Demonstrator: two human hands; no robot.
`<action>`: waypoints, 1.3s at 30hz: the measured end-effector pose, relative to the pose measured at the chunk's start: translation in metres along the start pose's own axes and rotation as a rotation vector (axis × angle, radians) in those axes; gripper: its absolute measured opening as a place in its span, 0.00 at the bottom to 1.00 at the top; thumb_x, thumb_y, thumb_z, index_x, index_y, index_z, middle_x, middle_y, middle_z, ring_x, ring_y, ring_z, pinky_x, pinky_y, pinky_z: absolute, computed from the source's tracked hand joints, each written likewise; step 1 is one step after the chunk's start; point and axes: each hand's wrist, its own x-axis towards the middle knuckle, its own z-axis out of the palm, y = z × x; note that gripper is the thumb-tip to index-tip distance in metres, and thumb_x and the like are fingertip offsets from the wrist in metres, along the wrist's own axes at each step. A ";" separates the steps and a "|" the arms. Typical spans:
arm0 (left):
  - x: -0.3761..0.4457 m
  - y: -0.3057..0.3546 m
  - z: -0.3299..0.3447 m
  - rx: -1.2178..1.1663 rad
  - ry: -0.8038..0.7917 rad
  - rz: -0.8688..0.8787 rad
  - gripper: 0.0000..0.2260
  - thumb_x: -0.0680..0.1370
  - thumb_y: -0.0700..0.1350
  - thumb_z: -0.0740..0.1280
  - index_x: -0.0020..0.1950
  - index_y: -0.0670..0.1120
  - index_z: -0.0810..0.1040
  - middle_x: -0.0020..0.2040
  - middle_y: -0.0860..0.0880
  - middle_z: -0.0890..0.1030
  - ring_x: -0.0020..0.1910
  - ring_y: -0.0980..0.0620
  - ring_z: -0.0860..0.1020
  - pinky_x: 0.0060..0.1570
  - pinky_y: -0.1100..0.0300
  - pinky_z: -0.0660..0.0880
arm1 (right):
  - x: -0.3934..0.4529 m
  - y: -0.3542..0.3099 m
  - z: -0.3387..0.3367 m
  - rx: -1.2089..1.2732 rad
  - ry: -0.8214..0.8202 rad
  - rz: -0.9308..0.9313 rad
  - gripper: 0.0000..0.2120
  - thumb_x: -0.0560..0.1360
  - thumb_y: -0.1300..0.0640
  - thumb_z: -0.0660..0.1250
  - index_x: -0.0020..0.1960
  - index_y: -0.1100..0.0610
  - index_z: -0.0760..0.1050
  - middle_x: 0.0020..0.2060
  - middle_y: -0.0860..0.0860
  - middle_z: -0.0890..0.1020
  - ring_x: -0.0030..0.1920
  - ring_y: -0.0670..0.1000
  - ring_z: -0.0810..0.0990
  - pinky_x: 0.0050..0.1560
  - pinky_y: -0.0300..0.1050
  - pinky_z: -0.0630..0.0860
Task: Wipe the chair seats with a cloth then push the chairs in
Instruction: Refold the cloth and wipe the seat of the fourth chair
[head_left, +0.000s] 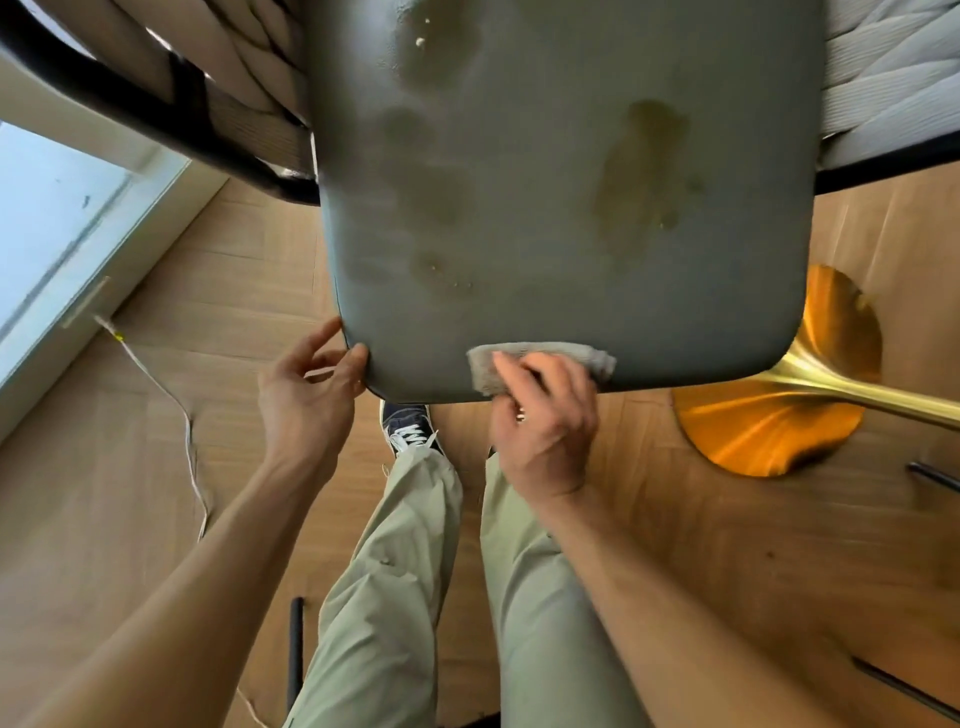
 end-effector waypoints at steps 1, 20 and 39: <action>0.001 0.002 0.000 -0.054 -0.018 -0.025 0.12 0.77 0.42 0.69 0.57 0.56 0.78 0.38 0.49 0.78 0.40 0.53 0.80 0.45 0.61 0.79 | -0.003 -0.019 0.011 0.022 -0.020 -0.014 0.15 0.67 0.64 0.66 0.51 0.56 0.84 0.42 0.53 0.80 0.46 0.57 0.76 0.46 0.50 0.73; -0.010 0.010 0.005 -0.274 -0.011 -0.108 0.16 0.77 0.41 0.69 0.65 0.43 0.76 0.49 0.45 0.83 0.45 0.54 0.84 0.47 0.61 0.81 | 0.021 0.060 -0.042 -0.259 -0.021 0.029 0.17 0.67 0.66 0.63 0.54 0.59 0.82 0.49 0.57 0.81 0.51 0.59 0.78 0.54 0.53 0.72; 0.006 0.002 0.000 -0.010 -0.007 0.014 0.14 0.76 0.41 0.71 0.60 0.50 0.80 0.46 0.49 0.81 0.43 0.56 0.80 0.50 0.61 0.76 | 0.034 0.083 -0.047 -0.229 0.032 0.043 0.16 0.70 0.64 0.64 0.57 0.61 0.80 0.49 0.58 0.80 0.52 0.59 0.76 0.55 0.52 0.71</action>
